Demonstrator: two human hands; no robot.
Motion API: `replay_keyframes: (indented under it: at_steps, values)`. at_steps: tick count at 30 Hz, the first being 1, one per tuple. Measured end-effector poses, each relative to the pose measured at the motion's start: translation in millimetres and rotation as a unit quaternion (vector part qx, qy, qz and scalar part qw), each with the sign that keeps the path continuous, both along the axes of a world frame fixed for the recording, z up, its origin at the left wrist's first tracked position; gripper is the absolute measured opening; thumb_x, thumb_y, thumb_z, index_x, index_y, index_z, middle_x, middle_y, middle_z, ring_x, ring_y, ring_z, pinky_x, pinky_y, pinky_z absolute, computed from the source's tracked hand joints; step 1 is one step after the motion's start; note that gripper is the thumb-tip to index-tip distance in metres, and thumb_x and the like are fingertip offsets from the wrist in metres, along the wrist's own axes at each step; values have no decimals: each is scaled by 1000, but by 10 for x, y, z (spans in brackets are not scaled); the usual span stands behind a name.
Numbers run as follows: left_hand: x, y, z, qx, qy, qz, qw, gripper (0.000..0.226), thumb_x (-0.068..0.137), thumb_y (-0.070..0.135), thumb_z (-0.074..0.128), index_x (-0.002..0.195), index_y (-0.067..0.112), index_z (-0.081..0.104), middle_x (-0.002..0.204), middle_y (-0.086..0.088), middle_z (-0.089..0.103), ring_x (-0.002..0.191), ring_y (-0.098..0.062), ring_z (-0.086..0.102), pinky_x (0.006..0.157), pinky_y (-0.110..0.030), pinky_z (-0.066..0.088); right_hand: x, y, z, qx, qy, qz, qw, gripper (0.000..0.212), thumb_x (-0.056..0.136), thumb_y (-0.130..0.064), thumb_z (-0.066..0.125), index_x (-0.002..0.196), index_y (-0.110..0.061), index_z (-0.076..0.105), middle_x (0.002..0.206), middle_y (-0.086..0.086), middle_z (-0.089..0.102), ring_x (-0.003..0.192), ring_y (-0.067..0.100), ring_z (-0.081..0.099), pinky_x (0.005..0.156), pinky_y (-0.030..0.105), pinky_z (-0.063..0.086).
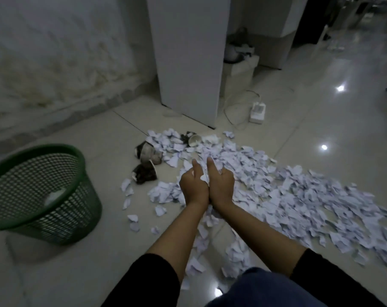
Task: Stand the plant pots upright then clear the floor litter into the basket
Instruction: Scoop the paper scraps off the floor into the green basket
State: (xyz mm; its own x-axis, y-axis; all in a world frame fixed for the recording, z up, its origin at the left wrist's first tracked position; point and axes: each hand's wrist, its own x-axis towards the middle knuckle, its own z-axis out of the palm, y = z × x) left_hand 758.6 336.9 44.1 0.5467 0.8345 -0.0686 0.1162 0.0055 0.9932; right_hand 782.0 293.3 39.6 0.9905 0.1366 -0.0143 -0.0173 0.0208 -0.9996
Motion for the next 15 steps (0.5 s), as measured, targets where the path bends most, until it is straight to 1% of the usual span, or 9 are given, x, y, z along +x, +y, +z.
replay_keyframes:
  at_steps: [2, 5, 6, 8, 9, 11, 13, 15]
  values:
    - [-10, 242, 262, 9, -14, 20, 1000, 58, 101, 37, 39, 48, 12, 35, 45, -3, 40, 43, -13, 37, 43, -25, 26, 23, 251, 237, -1, -19, 14, 1000, 57, 95, -36, 62, 48, -12, 39, 43, 1, 39, 38, 7, 35, 41, 21, 28]
    - [-66, 596, 668, 29, -42, 36, 998, 57, 101, 35, 39, 49, 14, 38, 48, -3, 45, 46, -12, 41, 48, -28, 31, 14, 628, 605, 6, -50, 32, 998, 54, 95, -36, 60, 56, 1, 53, 50, 6, 52, 45, 11, 46, 45, 24, 34]
    - [-103, 729, 806, 38, -43, 45, 997, 56, 101, 35, 39, 50, 13, 41, 50, -2, 48, 48, -10, 43, 50, -29, 33, -11, 765, 723, 13, -60, 40, 997, 51, 95, -34, 60, 57, 0, 55, 51, 4, 55, 47, 11, 49, 47, 24, 36]
    - [-204, 1035, 1034, 51, -38, 73, 995, 56, 101, 37, 38, 51, 12, 44, 53, -1, 52, 52, -11, 47, 55, -28, 34, -94, 1077, 945, 13, -87, 56, 995, 47, 95, -31, 59, 55, -8, 55, 50, -3, 57, 49, 9, 52, 49, 25, 39]
    - [-261, 1173, 1120, 53, -34, 85, 994, 56, 101, 38, 38, 52, 12, 46, 55, -1, 53, 54, -14, 49, 57, -28, 35, -135, 1226, 1035, 5, -101, 63, 993, 44, 95, -31, 58, 57, -8, 58, 53, -1, 60, 52, 12, 57, 52, 27, 42]
    - [-422, 1511, 1262, 64, -41, 104, 992, 54, 100, 37, 38, 54, 12, 50, 59, -1, 55, 60, -19, 53, 60, -28, 37, -271, 1591, 1178, 2, -116, 81, 990, 40, 95, -31, 57, 64, -6, 64, 64, 8, 67, 64, 21, 65, 61, 34, 48]
    - [-616, 1847, 1359, 65, -49, 123, 989, 49, 100, 33, 40, 59, 10, 53, 64, -2, 57, 65, -21, 53, 64, -27, 36, -438, 1970, 1267, 4, -116, 94, 989, 37, 94, -29, 57, 64, -9, 63, 69, 11, 68, 67, 24, 64, 64, 38, 49]
    - [-824, 2160, 1410, 63, -45, 153, 985, 43, 99, 30, 42, 69, 5, 59, 74, -7, 60, 72, -24, 54, 67, -27, 35, -639, 2309, 1319, -3, -113, 111, 987, 37, 94, -30, 57, 65, -9, 64, 71, 12, 69, 69, 25, 64, 63, 37, 48]
